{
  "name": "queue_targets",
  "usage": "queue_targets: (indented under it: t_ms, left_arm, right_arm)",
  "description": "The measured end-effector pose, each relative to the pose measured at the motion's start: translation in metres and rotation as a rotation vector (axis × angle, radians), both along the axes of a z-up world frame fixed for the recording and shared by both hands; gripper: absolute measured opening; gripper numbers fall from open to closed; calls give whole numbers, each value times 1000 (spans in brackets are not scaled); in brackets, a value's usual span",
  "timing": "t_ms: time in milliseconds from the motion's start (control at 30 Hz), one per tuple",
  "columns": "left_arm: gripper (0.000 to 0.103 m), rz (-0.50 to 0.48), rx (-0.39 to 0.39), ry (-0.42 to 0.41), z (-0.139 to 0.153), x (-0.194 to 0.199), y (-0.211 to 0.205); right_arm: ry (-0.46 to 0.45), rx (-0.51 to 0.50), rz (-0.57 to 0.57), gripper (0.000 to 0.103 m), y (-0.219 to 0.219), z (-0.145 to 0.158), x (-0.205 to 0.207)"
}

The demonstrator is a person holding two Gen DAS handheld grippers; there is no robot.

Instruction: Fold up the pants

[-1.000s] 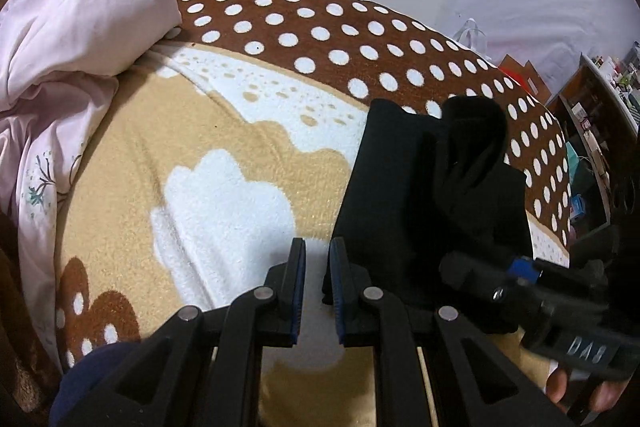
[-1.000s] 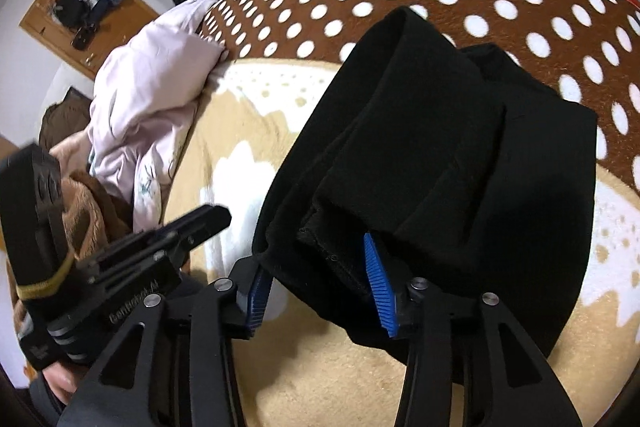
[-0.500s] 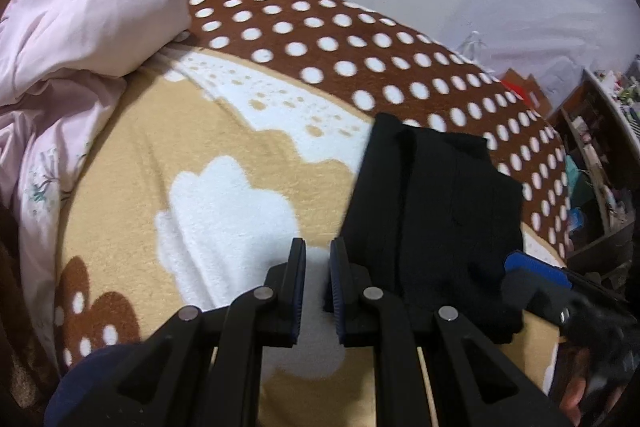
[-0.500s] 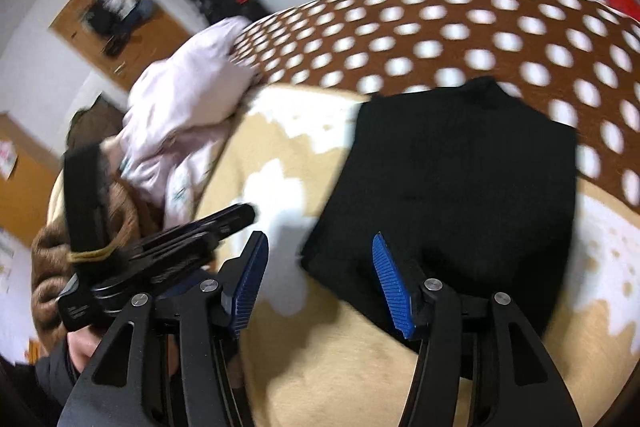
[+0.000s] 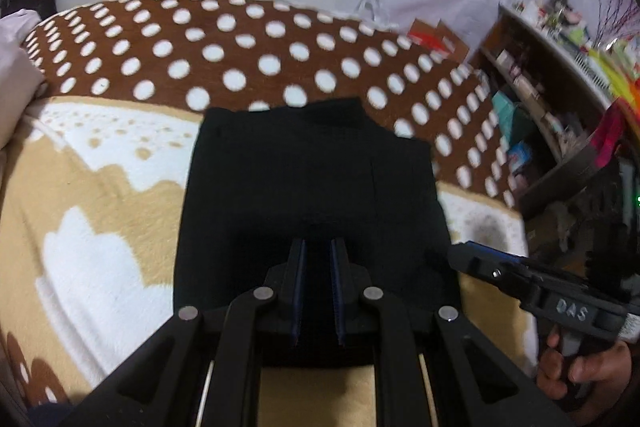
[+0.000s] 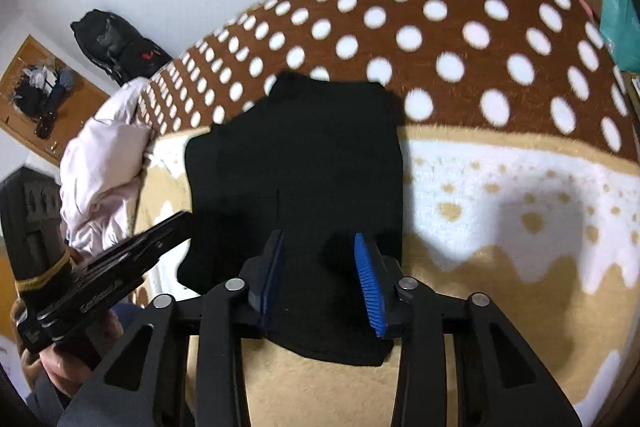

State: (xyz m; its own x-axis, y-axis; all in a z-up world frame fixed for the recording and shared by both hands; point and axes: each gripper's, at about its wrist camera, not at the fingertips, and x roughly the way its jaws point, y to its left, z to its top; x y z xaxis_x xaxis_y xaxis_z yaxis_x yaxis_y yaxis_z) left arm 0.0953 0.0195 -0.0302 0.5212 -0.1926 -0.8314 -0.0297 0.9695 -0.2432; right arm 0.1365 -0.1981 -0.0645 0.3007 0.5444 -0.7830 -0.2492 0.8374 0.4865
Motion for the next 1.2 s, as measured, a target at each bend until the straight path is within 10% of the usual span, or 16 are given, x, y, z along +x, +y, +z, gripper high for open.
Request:
queue_targets:
  t_ms: [167,1200]
  left_arm:
    - [14,45,-32,88,-32,10,17]
    - [21,107,210,91,-15,-34,14]
  right_arm:
    - [51,-73,77,36,26,-32,2]
    - [-49,-189,70,36,-4,14,-46]
